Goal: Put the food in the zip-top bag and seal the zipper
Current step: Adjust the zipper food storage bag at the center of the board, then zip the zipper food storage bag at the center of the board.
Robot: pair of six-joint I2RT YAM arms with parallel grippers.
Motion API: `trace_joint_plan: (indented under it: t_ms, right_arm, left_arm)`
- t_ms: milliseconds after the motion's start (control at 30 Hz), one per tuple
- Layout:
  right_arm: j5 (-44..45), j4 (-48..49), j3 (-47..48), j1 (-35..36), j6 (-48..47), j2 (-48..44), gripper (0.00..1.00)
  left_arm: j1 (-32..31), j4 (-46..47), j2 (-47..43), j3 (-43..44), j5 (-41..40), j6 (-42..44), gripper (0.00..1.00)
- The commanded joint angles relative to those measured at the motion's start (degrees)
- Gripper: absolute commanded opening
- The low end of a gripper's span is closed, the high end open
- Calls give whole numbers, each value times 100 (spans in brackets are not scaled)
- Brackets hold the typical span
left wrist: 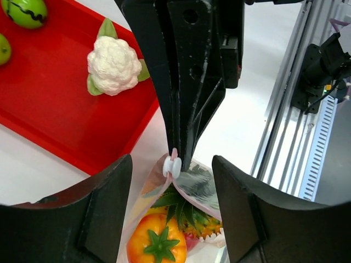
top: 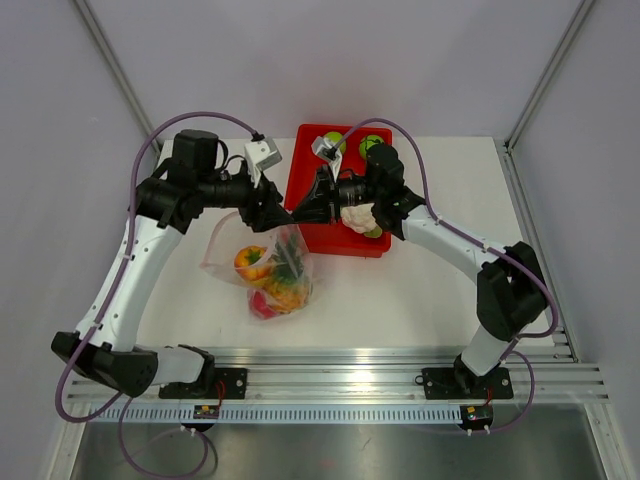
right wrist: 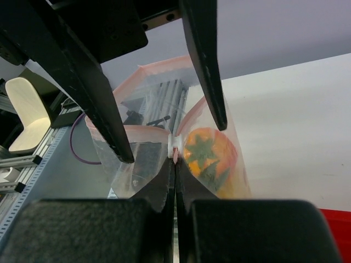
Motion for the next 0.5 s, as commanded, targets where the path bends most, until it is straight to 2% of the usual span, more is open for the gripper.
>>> trace_joint_plan:
  t_ms: [0, 67, 167, 400, 467]
  right_arm:
    - [-158, -97, 199, 108, -327, -334, 0]
    - [-158, -151, 208, 99, -388, -343, 0]
    - [-149, -230, 226, 108, -441, -361, 0]
    - [44, -335, 208, 108, -564, -413, 0]
    - [105, -335, 200, 108, -564, -422, 0]
  left_arm:
    - [2, -211, 206, 361, 391, 60, 62]
    - [2, -246, 242, 370, 426, 33, 59]
    - [2, -272, 251, 352, 558, 33, 49]
    - [2, -396, 242, 300, 585, 42, 35]
    - [2, -404, 216, 282, 585, 42, 34]
